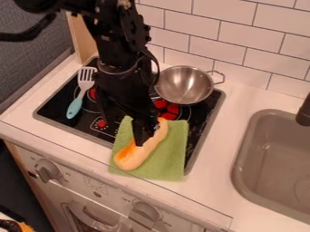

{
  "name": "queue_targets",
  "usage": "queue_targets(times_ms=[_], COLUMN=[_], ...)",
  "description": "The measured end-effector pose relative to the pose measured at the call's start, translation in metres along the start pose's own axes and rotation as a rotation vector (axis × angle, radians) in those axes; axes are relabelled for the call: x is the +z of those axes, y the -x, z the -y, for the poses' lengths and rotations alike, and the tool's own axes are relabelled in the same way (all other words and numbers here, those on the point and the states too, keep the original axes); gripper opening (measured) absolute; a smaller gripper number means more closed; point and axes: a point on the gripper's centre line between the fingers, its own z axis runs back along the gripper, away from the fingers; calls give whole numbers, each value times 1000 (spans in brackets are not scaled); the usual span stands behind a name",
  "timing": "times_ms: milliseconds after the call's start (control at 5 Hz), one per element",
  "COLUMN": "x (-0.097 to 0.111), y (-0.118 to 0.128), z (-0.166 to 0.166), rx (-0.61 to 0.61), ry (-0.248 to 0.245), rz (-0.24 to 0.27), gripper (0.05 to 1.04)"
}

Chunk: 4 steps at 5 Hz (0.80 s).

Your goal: Moved the silver pot to the left side of the burner

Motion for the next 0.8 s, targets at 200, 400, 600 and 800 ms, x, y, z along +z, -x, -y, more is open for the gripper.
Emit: queue_targets(times_ms=[200, 400, 600, 800], x=[-6, -4, -3, -10], y=[2, -44, -82, -112], z=[1, 15, 21, 28], rx=[5, -40, -41, -47], ry=[6, 17, 22, 20], rz=[-27, 4, 36, 39], gripper=[1001, 1001, 1001, 1001])
